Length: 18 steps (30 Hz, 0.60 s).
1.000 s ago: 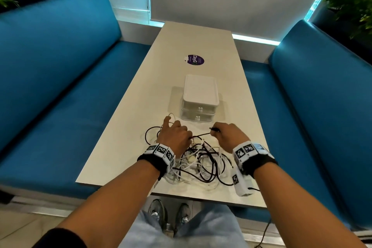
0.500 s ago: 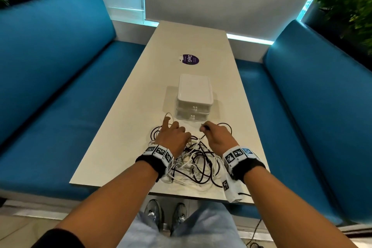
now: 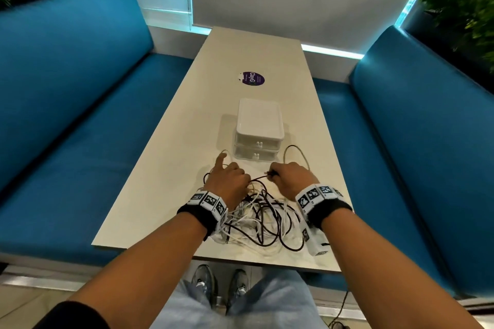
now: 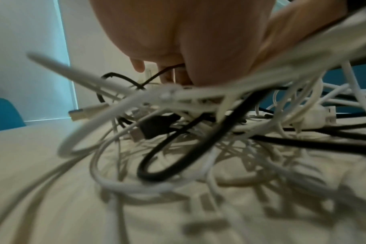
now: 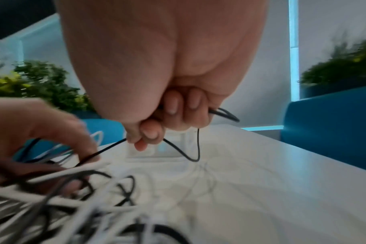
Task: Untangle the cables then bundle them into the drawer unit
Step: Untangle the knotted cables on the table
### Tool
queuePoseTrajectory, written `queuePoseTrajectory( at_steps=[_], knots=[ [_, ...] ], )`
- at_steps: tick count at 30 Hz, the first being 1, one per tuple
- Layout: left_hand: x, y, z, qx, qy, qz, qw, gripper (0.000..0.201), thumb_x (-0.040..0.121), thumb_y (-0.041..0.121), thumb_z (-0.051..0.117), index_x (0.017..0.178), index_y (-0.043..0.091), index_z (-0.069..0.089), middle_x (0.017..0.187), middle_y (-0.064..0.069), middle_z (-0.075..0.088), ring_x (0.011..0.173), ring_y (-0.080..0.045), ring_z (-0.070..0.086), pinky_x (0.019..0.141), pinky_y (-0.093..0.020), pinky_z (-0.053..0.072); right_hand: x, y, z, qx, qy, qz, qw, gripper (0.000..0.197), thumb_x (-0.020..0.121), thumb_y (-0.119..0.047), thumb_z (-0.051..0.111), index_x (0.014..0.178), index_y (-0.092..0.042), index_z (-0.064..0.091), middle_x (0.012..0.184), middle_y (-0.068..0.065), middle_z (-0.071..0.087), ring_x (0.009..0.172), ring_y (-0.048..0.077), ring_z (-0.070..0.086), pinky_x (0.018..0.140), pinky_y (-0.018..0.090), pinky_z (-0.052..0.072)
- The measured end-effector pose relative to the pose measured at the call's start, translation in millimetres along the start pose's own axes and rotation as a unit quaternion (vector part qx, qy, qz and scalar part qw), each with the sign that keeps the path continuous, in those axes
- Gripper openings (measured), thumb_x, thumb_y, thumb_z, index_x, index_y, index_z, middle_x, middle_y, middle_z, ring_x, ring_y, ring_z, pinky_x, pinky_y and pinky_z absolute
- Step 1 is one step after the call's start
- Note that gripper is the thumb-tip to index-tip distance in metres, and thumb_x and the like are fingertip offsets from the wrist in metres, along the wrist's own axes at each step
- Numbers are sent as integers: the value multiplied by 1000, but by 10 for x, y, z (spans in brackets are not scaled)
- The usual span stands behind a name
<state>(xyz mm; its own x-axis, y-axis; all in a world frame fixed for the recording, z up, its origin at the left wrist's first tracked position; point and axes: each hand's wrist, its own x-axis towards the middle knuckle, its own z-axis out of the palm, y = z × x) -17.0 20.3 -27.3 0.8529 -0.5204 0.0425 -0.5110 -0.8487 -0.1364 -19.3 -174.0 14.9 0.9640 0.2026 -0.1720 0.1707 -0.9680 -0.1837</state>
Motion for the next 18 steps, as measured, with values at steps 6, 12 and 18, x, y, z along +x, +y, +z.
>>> queuePoseTrajectory(
  at_steps=[6, 12, 18],
  knots=[
    [-27, -10, 39, -11, 10, -14, 1000, 25, 97, 36, 46, 104, 29, 69, 99, 7, 68, 110, -21, 54, 111, -57, 11, -161, 397, -34, -34, -15, 116, 993, 27, 99, -41, 45, 112, -23, 59, 102, 7, 65, 88, 29, 63, 75, 36, 53],
    [-11, 16, -14, 29, 0, 14, 999, 19, 93, 30, 52, 99, 27, 70, 93, 5, 69, 105, -23, 57, 112, -58, 8, -165, 136, 93, -50, 35, 88, 994, 33, 101, -42, 39, 119, -17, 51, 103, 11, 64, 90, 33, 63, 72, 37, 52],
    [10, 99, -72, 32, -13, 6, 999, 25, 87, 17, 48, 107, 19, 63, 102, 0, 66, 114, -23, 52, 114, -56, 8, 1, -261, 153, 5, -19, -25, 999, 23, 99, -32, 44, 113, -23, 59, 103, 11, 67, 92, 32, 63, 79, 43, 54]
  ],
)
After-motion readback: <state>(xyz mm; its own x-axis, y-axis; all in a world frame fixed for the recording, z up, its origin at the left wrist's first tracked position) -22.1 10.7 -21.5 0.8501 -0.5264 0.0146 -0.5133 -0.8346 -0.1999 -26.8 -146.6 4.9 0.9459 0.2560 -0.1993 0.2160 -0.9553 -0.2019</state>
